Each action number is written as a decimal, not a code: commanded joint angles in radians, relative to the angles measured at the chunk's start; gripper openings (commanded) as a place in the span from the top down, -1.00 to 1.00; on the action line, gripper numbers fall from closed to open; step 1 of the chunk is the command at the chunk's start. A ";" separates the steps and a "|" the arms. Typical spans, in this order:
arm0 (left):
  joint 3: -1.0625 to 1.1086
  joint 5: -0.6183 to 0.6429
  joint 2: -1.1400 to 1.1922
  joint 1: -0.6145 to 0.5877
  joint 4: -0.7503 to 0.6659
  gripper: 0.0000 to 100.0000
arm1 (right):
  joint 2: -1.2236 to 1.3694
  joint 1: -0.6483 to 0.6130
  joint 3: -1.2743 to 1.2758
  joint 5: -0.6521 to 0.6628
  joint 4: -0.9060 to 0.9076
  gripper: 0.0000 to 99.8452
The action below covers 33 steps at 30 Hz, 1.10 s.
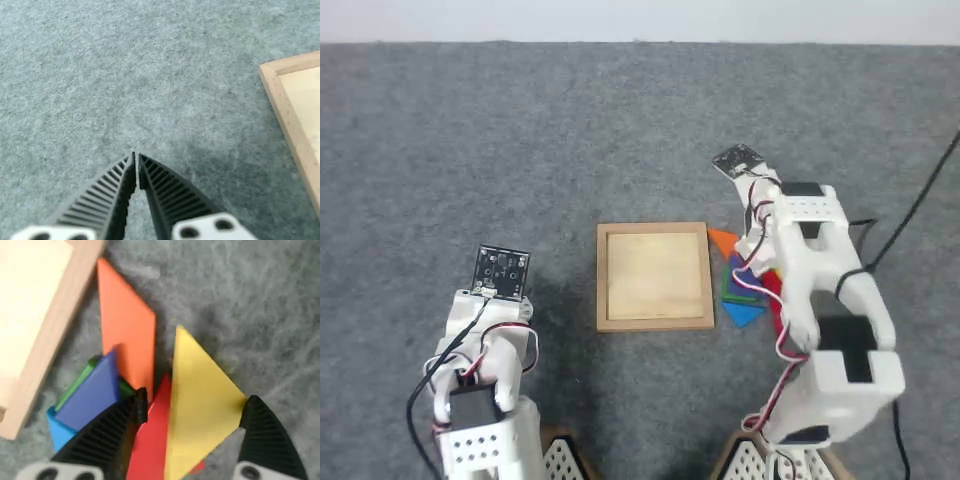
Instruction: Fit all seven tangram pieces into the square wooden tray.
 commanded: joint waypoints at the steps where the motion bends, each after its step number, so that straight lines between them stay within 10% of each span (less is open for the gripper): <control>1: -0.007 -0.014 -0.012 -0.006 0.006 0.98 | 0.013 0.051 -0.037 0.009 -0.007 0.41; 10: -0.007 -0.014 -0.012 -0.006 0.006 0.98 | 0.021 0.094 -0.023 0.011 -0.021 0.43; 17: -0.007 -0.014 -0.012 -0.006 0.006 0.98 | 0.022 0.088 -0.020 0.009 -0.036 0.87; 33: -0.007 -0.014 -0.012 -0.006 0.006 0.98 | -0.036 0.045 -0.051 0.018 -0.027 0.76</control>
